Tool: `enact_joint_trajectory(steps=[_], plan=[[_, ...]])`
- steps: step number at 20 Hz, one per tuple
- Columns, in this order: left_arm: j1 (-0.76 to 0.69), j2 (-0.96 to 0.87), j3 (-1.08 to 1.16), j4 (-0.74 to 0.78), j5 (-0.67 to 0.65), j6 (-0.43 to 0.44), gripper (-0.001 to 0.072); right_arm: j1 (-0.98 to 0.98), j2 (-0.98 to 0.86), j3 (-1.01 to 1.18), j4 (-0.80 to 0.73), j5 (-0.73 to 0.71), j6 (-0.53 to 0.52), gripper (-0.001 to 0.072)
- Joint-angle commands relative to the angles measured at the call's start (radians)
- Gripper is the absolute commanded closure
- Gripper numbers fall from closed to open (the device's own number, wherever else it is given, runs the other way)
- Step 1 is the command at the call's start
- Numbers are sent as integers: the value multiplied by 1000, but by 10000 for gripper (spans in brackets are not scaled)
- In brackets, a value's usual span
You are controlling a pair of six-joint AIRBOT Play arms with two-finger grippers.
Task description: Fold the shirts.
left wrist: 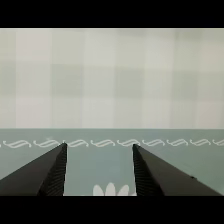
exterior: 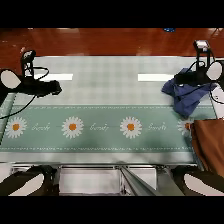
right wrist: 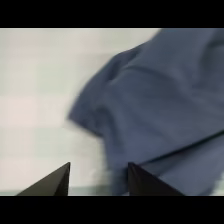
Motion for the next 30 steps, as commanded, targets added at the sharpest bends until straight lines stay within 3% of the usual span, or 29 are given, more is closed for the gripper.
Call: enact_joint_trajectory(steps=[1,7,15,16,17,18,20,24,30], plan=[[7,-29,1,3,29,0,201,-46,-11,0,-316,-69,203,294],[24,-29,1,2,37,0,201,-220,-208,0,-172,-177,211,295],[24,-40,1,-2,72,0,201,-269,-389,10,-5,-175,208,308],[24,-42,1,-2,70,0,201,-269,-393,10,20,-175,205,358],[25,-39,6,-2,59,0,201,-269,-388,13,48,-170,187,568],[33,-35,23,-2,30,0,202,-268,-374,27,97,-166,121,687],[75,-19,90,-1,-51,24,201,-268,-335,87,168,-135,15,687],[186,113,190,-2,-169,46,201,-254,-217,296,210,-14,-92,687],[184,483,-123,-113,-171,48,201,-122,-44,625,217,71,-150,687]])
